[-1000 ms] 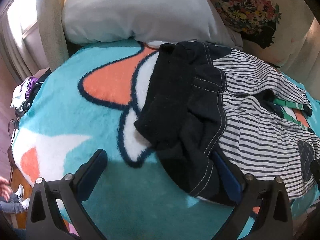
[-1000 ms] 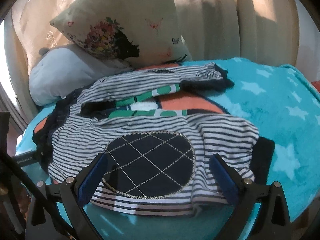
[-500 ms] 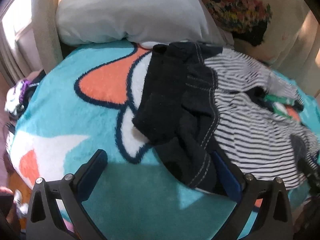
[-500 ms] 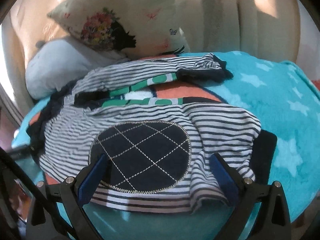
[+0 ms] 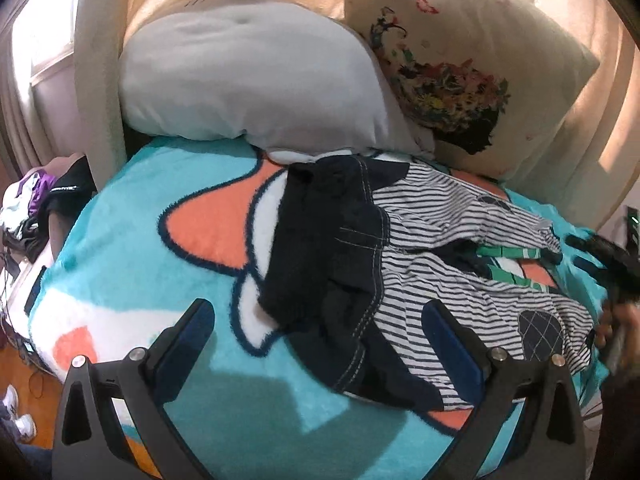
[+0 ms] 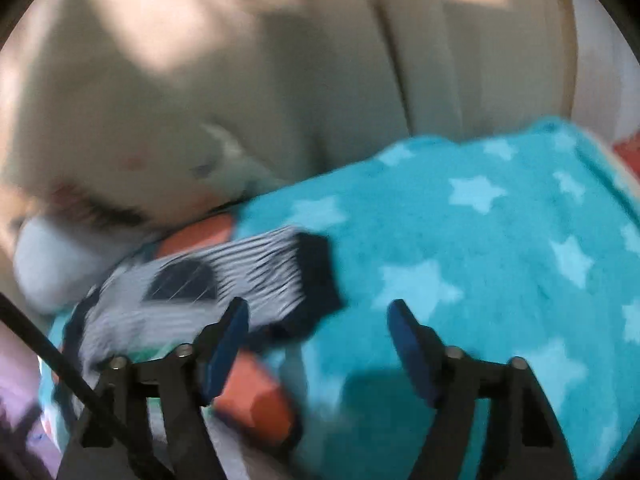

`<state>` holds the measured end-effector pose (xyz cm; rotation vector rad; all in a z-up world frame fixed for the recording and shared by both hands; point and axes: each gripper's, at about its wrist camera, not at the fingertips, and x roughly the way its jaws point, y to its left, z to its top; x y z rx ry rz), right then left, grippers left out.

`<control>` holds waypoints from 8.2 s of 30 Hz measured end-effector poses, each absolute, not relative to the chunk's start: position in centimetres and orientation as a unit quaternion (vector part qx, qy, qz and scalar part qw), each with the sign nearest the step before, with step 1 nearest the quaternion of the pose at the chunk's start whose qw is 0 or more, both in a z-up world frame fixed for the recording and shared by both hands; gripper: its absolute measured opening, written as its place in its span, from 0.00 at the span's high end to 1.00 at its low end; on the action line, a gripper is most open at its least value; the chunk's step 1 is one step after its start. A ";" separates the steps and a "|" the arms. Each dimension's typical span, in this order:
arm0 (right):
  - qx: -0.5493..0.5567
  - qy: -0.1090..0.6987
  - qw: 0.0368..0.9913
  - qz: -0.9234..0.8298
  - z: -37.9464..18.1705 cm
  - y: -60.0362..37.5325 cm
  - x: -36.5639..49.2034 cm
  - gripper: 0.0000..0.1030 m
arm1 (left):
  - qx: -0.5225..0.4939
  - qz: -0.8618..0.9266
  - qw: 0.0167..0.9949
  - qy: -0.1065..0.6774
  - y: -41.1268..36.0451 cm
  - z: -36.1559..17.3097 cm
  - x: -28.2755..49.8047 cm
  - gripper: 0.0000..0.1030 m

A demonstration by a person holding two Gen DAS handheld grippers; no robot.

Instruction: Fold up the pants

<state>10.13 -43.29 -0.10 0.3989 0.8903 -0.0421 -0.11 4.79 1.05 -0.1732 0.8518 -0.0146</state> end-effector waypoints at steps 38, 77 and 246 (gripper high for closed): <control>0.153 0.467 0.871 0.016 -0.5 -42.7 -2.9 0.87 | -0.078 -0.013 0.907 0.413 3.8 1.2 -0.1 0.00; 0.076 0.468 0.880 0.004 3.4 -44.8 12.6 0.57 | 0.034 -0.102 0.912 0.395 2.0 3.5 10.2 0.02; 0.183 0.329 0.926 -0.006 1.7 -39.8 -7.7 0.40 | 0.095 -0.180 0.883 0.423 -18.5 1.5 3.3 0.32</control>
